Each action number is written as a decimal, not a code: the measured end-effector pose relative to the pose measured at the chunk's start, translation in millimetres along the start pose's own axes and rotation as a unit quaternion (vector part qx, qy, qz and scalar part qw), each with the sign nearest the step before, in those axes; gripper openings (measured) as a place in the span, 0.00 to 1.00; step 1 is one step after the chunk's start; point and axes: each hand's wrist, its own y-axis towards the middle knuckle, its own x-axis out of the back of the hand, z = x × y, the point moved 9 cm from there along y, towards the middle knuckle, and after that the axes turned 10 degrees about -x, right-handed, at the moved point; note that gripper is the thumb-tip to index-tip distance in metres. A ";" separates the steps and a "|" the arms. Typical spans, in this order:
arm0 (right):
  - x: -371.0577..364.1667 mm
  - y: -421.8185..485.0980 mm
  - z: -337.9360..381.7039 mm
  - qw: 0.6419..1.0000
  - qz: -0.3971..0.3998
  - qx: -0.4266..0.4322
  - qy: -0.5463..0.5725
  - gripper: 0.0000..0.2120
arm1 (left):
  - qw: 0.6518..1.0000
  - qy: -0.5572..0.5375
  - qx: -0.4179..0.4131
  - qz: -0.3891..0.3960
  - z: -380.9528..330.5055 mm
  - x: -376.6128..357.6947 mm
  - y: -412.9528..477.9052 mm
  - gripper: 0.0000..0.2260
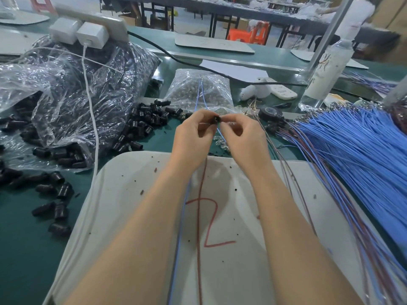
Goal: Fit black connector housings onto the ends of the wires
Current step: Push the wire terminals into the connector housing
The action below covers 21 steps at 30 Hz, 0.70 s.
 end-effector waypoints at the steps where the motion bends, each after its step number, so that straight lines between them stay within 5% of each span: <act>1: -0.4 -1.5 -1.3 1.000 0.001 0.000 -0.001 0.06 | 1.000 0.022 -0.012 0.003 -2.4 -1.2 -0.5 0.13; 10: 12.7 2.1 -16.2 0.997 -0.059 -0.025 0.043 0.04 | 0.988 0.152 -0.013 0.030 4.3 -3.3 0.6 0.03; 21: 9.6 0.8 -15.0 0.999 -0.040 -0.022 0.024 0.07 | 0.987 0.157 -0.010 0.040 2.8 -6.1 -1.0 0.06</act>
